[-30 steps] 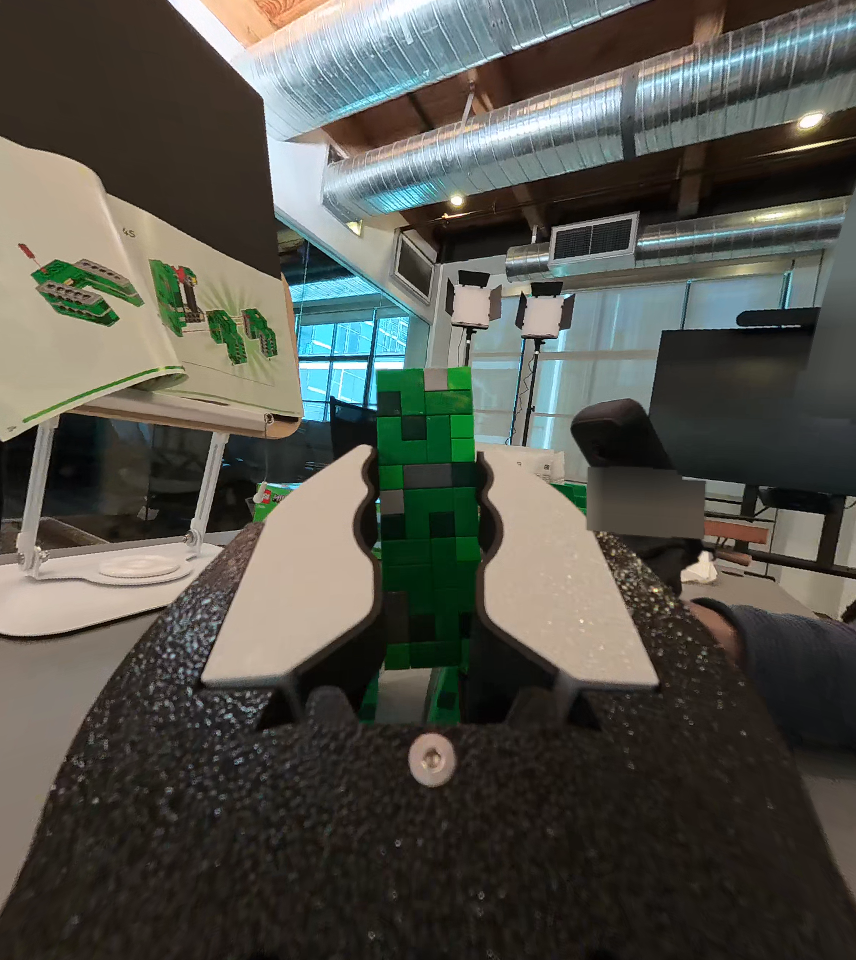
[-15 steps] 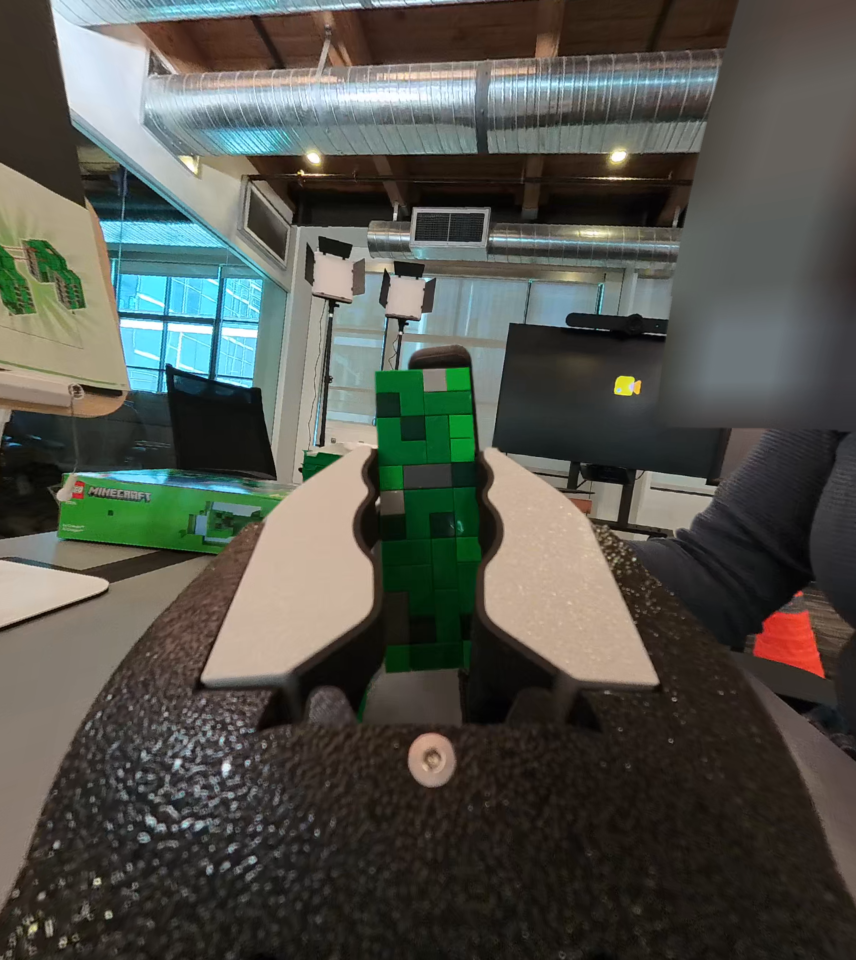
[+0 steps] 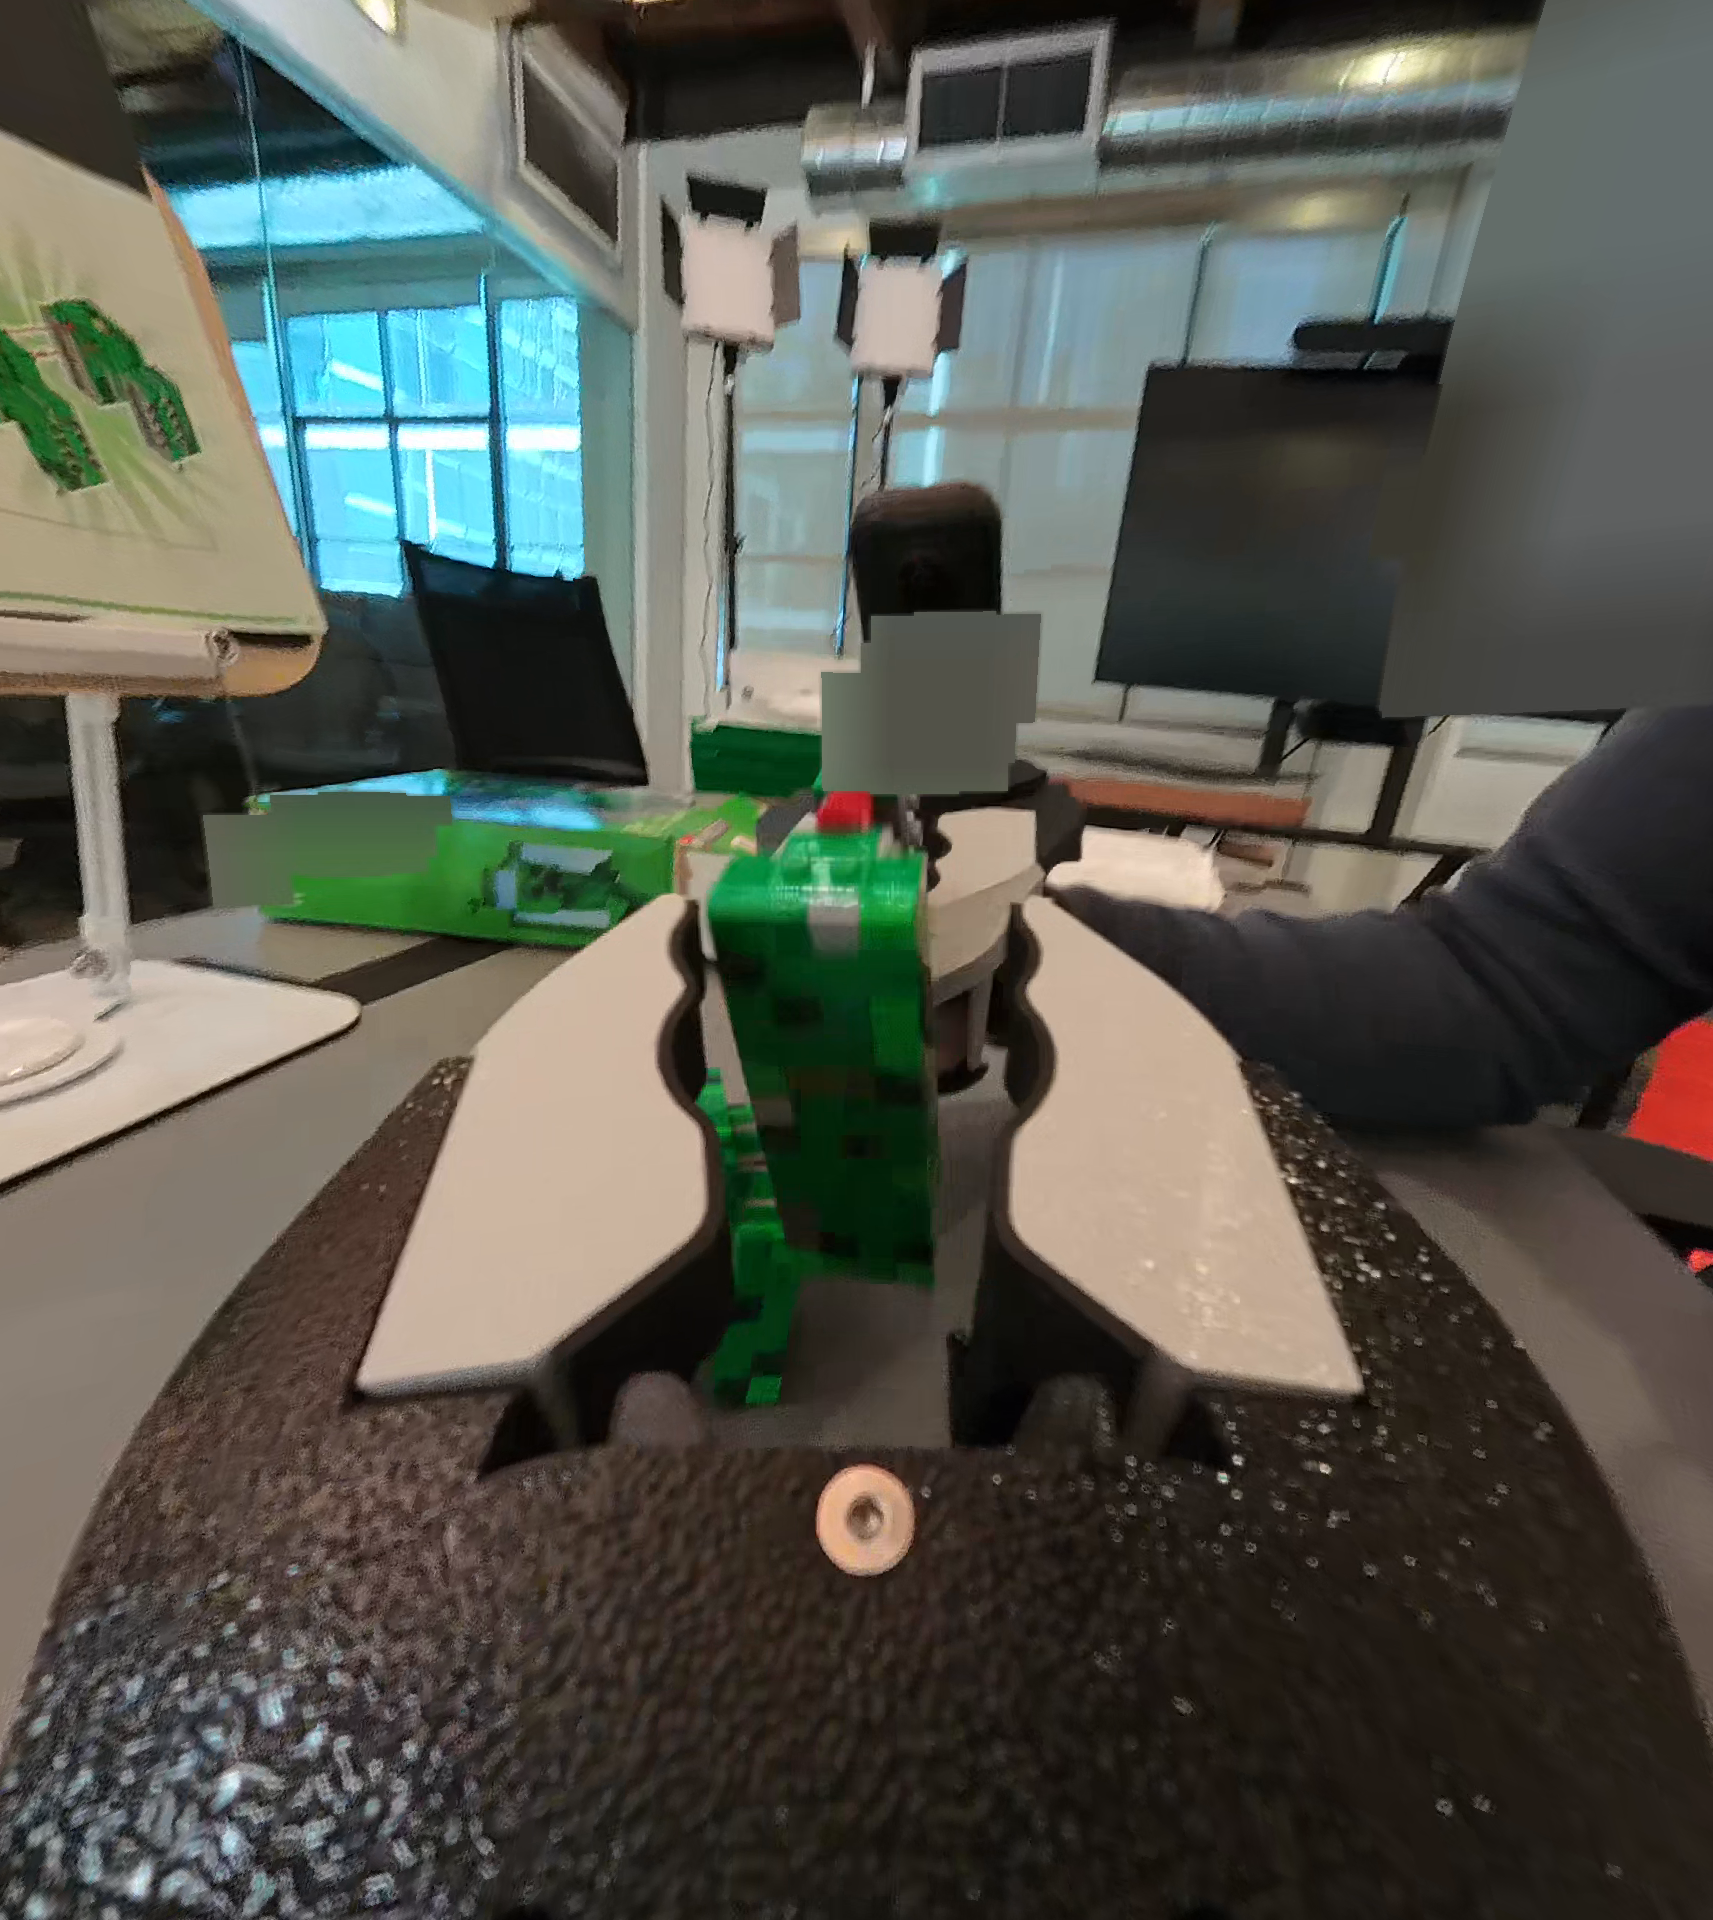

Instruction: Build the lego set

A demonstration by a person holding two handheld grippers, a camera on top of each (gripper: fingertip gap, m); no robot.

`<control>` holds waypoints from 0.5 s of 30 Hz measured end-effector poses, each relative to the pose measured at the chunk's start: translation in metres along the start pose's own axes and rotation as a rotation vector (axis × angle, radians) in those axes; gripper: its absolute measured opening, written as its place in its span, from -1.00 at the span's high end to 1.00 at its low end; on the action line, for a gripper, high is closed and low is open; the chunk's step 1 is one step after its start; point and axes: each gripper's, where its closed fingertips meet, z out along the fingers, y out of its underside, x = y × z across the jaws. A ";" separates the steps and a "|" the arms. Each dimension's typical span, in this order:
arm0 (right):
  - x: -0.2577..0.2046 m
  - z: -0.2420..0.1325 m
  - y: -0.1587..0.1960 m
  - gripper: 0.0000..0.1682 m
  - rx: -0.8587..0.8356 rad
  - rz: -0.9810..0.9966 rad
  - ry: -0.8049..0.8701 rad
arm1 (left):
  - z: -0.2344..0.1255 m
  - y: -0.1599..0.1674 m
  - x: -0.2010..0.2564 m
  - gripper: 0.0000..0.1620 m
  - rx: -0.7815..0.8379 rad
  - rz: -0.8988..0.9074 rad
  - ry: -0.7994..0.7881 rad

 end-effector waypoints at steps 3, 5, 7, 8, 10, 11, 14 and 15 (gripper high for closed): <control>0.000 0.002 0.006 0.79 -0.046 -0.020 -0.019 | -0.002 0.014 -0.002 0.21 -0.173 0.053 -0.035; 0.001 0.003 0.007 0.79 -0.045 -0.026 -0.027 | -0.004 0.023 -0.005 0.11 -0.260 0.059 -0.059; 0.002 0.004 0.005 0.79 -0.010 -0.021 -0.026 | -0.006 0.027 -0.008 0.04 -0.292 0.033 -0.074; 0.004 0.003 0.002 0.80 0.013 -0.016 -0.022 | -0.007 0.028 -0.010 0.01 -0.292 0.015 -0.082; 0.007 0.002 -0.003 0.80 0.060 -0.003 -0.013 | -0.009 0.030 -0.015 -0.02 -0.287 -0.012 -0.099; 0.009 0.001 -0.006 0.80 0.083 0.004 -0.006 | -0.010 0.032 -0.016 -0.02 -0.287 -0.027 -0.100; 0.015 -0.005 -0.021 0.79 0.165 0.018 0.022 | -0.011 0.030 -0.020 -0.04 -0.257 -0.065 -0.117; 0.016 -0.007 -0.029 0.79 0.200 0.020 0.033 | -0.010 0.026 -0.022 -0.03 -0.225 -0.071 -0.124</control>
